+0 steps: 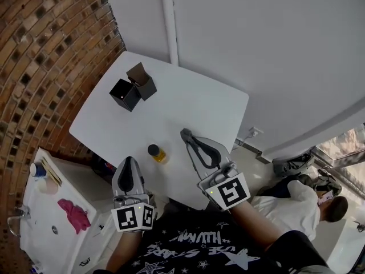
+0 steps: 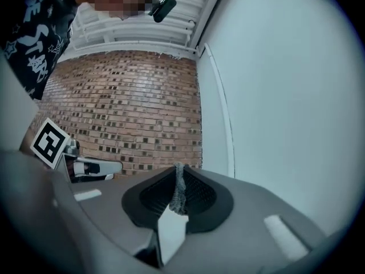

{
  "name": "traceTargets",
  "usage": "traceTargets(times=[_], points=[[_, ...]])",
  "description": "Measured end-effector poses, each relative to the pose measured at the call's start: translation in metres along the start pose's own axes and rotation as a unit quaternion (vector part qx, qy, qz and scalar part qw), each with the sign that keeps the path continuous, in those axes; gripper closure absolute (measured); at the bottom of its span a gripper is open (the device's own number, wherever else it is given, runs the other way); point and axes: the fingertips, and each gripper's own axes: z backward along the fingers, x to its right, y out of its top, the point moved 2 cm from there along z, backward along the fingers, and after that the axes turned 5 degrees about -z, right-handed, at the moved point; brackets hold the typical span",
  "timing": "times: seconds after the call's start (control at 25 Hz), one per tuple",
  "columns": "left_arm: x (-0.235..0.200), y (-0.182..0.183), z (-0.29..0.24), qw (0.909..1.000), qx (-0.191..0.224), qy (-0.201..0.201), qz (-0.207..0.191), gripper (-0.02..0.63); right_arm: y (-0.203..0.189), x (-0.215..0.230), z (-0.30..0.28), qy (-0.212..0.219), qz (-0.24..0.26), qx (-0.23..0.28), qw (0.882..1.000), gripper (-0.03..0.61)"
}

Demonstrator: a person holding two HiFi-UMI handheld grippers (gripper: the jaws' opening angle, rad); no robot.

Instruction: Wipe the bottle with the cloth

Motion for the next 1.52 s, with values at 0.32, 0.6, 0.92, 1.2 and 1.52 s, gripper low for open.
traceTargets(times=[0.32, 0.6, 0.92, 1.2, 1.52], points=[[0.007, -0.014, 0.008, 0.9994, -0.034, -0.003, 0.004, 0.609, -0.021, -0.015, 0.007, 0.009, -0.005, -0.022, 1.000, 0.537], [0.007, -0.015, 0.008, 0.9992, -0.038, -0.006, 0.000, 0.609, -0.024, -0.013, 0.005, 0.006, -0.006, -0.027, 1.000, 0.537], [0.006, -0.019, 0.005, 0.9991, -0.040, -0.013, 0.003, 0.609, -0.023, -0.009, 0.007, -0.011, -0.001, -0.027, 1.000, 0.537], [0.010, -0.019, 0.006, 0.9987, -0.046, -0.022, 0.006, 0.609, -0.025, -0.013, 0.006, -0.003, 0.009, -0.036, 0.999, 0.537], [0.006, -0.019, 0.006, 0.9984, -0.050, -0.025, 0.005, 0.609, -0.028, -0.018, 0.003, 0.003, 0.022, -0.049, 0.999, 0.537]])
